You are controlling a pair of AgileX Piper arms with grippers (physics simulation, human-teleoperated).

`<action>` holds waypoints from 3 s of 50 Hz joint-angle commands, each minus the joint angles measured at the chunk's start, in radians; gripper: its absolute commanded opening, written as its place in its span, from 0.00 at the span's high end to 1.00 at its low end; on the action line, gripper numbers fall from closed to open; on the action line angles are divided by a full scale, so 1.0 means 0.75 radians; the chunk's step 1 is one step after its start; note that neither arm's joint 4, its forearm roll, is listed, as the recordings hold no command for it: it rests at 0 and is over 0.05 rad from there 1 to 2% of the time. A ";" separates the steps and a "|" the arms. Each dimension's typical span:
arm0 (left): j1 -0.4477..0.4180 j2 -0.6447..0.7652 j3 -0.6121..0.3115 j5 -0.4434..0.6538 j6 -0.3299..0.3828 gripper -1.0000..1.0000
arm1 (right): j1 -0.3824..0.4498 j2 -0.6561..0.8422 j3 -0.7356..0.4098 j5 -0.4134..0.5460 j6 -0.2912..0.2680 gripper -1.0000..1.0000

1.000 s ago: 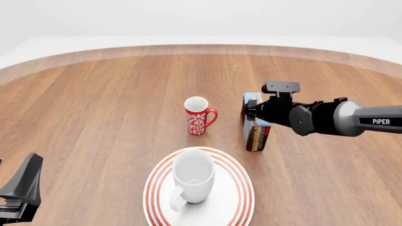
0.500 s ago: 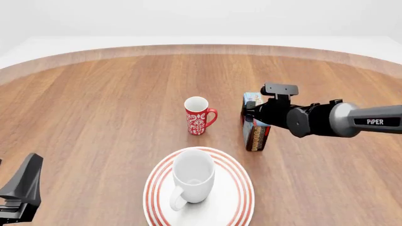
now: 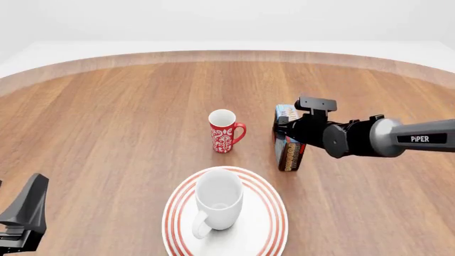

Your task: Pick up the white mug and put it on the plate, and put the chocolate pudding to the right of the plate.

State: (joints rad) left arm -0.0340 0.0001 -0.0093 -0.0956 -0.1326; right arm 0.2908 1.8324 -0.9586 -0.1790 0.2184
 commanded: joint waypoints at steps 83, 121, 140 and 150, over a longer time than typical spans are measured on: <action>0.001 0.000 -0.002 0.003 -0.002 0.00 | -0.019 -0.399 0.120 0.166 -0.025 1.00; -0.004 0.000 -0.003 0.002 -0.007 0.00 | -0.120 -0.827 0.402 0.267 -0.016 1.00; 0.000 0.000 -0.004 -0.003 -0.027 0.00 | -0.158 -1.152 0.553 0.432 0.004 1.00; -0.002 0.000 -0.005 -0.006 -0.021 0.00 | -0.190 -1.319 0.620 0.539 0.015 1.00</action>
State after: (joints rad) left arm -0.0349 0.0001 -0.0124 -0.0982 -0.1495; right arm 0.1665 0.9615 -0.5379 0.1539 0.2045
